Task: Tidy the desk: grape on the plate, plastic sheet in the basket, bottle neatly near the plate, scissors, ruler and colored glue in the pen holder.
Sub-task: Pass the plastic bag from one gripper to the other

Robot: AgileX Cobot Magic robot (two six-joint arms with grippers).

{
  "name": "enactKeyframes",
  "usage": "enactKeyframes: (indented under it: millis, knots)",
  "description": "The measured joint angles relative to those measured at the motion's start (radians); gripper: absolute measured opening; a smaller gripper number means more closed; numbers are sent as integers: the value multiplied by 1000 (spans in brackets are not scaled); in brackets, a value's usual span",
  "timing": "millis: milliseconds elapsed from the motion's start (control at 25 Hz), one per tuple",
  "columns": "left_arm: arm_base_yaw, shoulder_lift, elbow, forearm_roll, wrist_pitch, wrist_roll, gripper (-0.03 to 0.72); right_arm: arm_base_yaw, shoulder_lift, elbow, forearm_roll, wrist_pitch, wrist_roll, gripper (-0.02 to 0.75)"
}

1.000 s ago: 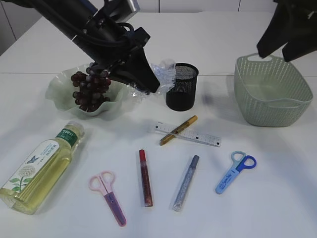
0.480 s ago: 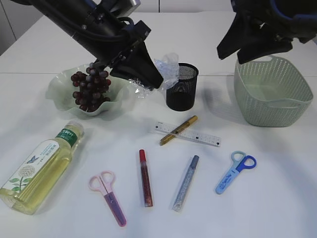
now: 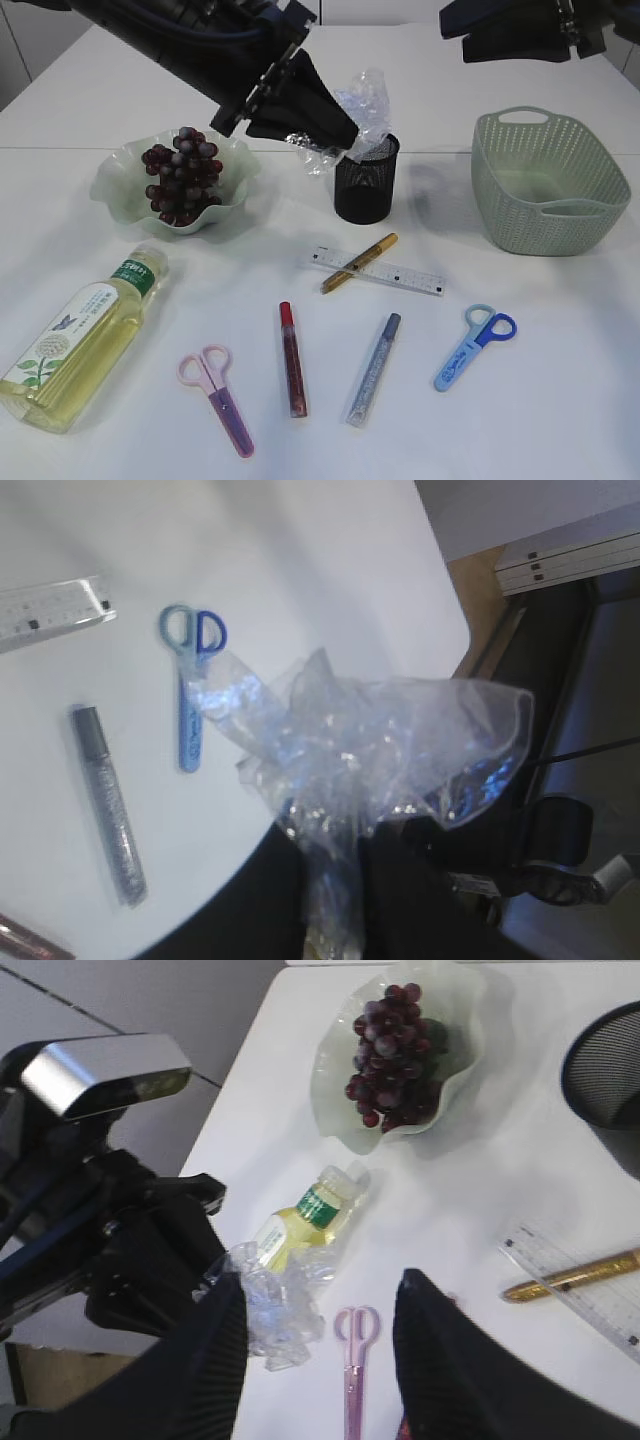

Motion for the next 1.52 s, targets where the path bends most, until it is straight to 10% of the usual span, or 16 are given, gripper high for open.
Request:
enactKeyframes:
  millis: [320,1520]
  knots:
    - [9,-2,0,-122,0,34,78,-2,45,0,190,37,-213,386]
    - [59,0,-5,-226,-4,83,78,90,73,0,139,45,-258,473]
